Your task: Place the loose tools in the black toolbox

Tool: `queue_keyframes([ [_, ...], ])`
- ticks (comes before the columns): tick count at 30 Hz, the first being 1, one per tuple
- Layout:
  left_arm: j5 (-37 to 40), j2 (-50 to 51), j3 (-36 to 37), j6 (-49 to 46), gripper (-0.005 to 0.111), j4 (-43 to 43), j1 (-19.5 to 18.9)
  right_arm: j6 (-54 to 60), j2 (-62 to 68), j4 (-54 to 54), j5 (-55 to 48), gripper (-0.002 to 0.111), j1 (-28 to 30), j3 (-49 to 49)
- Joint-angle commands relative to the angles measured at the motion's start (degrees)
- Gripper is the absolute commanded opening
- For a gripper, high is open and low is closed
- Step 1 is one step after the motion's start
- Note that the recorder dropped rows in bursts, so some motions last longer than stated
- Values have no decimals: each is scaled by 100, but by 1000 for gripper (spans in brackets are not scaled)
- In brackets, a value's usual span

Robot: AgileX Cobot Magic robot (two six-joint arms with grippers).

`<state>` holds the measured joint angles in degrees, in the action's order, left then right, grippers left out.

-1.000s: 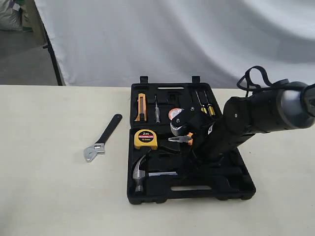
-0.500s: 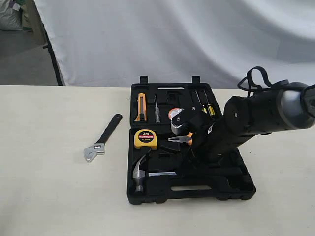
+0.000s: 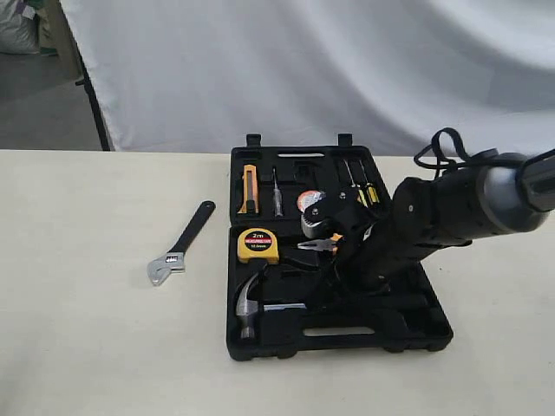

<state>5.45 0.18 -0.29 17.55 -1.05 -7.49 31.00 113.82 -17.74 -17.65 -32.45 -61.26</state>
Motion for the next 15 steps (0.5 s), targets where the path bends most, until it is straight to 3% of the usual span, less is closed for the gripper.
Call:
queue_keyframes([
  [1,-41,-18,-15,27,1,-25,-145,11,257,22,52,0,51,1],
  [15,-41,-18,-15,27,1,-25,-145,26,304,10,47,0,-514,1],
])
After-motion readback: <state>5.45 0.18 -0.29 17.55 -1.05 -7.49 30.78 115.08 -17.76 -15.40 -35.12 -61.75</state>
